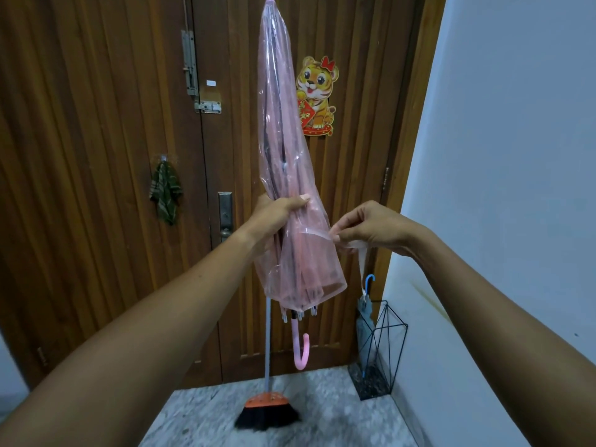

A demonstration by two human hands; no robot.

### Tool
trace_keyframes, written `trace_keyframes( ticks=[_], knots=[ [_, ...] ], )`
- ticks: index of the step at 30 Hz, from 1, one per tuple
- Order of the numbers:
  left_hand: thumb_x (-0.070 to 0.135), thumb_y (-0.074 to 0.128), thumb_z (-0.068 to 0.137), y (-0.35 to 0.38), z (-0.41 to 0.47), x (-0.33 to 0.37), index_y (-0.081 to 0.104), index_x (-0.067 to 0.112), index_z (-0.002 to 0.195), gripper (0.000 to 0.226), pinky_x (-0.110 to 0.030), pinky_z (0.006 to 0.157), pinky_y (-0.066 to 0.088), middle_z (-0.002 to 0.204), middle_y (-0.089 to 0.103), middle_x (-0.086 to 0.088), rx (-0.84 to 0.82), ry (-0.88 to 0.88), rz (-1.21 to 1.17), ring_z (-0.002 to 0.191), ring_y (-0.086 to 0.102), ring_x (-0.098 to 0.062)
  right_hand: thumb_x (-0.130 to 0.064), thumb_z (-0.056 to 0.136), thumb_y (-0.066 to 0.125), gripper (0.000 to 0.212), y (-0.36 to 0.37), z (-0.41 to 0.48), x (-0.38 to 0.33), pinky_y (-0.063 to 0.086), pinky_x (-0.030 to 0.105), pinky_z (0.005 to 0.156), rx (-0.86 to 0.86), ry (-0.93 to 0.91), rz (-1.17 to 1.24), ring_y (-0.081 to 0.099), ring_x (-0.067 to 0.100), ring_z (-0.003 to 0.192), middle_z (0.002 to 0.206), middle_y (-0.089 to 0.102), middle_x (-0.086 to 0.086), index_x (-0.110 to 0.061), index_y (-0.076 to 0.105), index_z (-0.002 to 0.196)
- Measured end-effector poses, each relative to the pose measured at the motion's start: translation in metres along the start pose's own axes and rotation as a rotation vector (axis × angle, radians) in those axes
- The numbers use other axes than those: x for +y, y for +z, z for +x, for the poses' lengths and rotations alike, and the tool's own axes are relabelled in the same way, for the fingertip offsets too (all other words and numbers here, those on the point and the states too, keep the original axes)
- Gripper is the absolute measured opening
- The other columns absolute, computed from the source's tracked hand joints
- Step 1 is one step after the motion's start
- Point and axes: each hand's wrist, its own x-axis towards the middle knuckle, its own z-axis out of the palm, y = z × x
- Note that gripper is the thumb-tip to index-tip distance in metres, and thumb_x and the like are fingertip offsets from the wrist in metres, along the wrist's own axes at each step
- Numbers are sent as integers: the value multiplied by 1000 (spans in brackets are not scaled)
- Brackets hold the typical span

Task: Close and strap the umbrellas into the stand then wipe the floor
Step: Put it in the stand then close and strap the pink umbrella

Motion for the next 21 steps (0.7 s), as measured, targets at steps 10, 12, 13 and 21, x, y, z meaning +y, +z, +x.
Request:
trace_keyframes(
  ticks=[10, 12, 13, 21],
  knots=[
    [16, 65, 89, -11, -14, 5, 55, -2, 124, 40, -34, 71, 60, 102, 67, -12, -173, -75, -173, 85, 71, -23, -26, 94, 67, 20, 22, 9, 6, 49, 27, 78, 122, -85, 31, 62, 19, 91, 102, 67, 9, -8, 68, 102],
    [6, 57, 91, -15, -14, 9, 63, -1, 103, 15, -19, 64, 56, 92, 63, -8, -81, 61, -188, 80, 66, -15, -47, 81, 77, 38, 20, 9, 10, 42, 29, 67, 114, -65, 157, 55, 23, 74, 93, 64, 11, -13, 72, 96],
    [2, 54, 90, -16, -15, 11, 66, 0, 91, 12, -15, 64, 54, 86, 63, -6, -44, 131, -211, 77, 62, -12, -55, 74, 79, 45, 20, 8, 11, 36, 29, 60, 98, -44, 210, 48, 20, 66, 88, 59, 11, -15, 73, 94],
    [11, 61, 68, -9, -15, 17, 67, -2, 88, 23, -59, 104, 45, 95, 63, -24, -103, 233, -485, 101, 60, -42, -55, 64, 82, 52, 45, 21, 11, 56, 40, 86, -226, 19, 567, 71, 18, 85, 98, 74, 6, -18, 79, 101]
  ],
)
